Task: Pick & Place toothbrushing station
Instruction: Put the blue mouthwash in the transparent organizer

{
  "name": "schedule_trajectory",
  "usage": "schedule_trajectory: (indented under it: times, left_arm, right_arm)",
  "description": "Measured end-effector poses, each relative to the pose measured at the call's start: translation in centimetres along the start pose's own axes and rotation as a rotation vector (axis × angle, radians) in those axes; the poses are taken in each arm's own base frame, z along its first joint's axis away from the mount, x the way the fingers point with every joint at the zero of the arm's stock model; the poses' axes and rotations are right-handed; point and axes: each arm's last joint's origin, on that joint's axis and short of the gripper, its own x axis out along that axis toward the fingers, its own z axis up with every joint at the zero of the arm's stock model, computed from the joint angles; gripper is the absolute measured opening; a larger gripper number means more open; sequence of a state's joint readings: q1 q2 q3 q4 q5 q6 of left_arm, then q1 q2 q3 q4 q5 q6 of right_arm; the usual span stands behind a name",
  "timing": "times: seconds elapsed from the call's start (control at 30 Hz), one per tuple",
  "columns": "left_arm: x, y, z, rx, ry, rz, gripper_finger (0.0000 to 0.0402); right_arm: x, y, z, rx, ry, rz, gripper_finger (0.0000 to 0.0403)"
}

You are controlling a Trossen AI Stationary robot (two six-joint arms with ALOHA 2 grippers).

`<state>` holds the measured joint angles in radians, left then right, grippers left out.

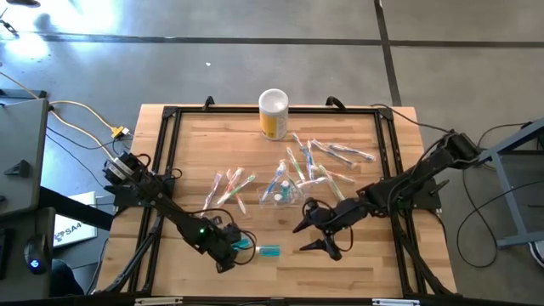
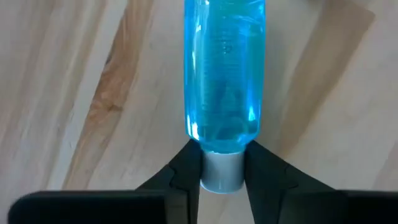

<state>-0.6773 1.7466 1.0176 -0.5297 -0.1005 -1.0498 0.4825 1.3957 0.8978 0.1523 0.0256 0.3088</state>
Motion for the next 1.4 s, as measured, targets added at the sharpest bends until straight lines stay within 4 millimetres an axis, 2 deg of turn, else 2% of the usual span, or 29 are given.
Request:
schedule_trajectory:
  times: [0.17,0.47,0.6,0.73,0.9,1.03,1.23,1.4]
  left_arm:
    - [-0.5,-0.1,0.2,0.097,-0.038,0.076,0.0083]
    - [-3.7,-1.3,1.9,0.293,-0.136,0.249,0.0083]
    - [-5.3,-2.3,2.9,0.477,-0.206,0.299,0.0083]
    - [-6.7,-3.5,4.1,0.654,-0.304,0.339,0.0083]
    - [-6.5,-4.5,5.6,0.844,-0.363,0.451,0.0083]
    - [-5.9,-5.2,6.2,0.95,-0.352,0.505,0.0083]
    - [-5.6,-6.0,7.0,1.015,-0.343,0.538,0.0083]
    - [-5.5,-5.6,7.6,1.016,-0.34,0.557,0.0083]
  right_arm:
    - [1.6,0.1,-1.4,-0.002,0.056,-0.003,0.025]
    - [4.5,-0.7,-3.6,0.019,0.082,-0.036,0.025]
    - [5.1,-1.1,-3.7,0.043,0.037,-0.107,0.025]
    - [5.1,-2.2,-3.1,0.14,-0.024,-0.181,0.025]
    - [5.0,-3.6,-2.7,0.316,-0.044,-0.193,0.025]
    - [5.0,-4.0,-2.5,0.375,-0.024,-0.143,0.025]
    - [5.1,-4.2,-2.8,0.378,-0.006,-0.155,0.025]
    - [6.4,-5.0,-4.0,0.4,0.007,-0.171,0.025]
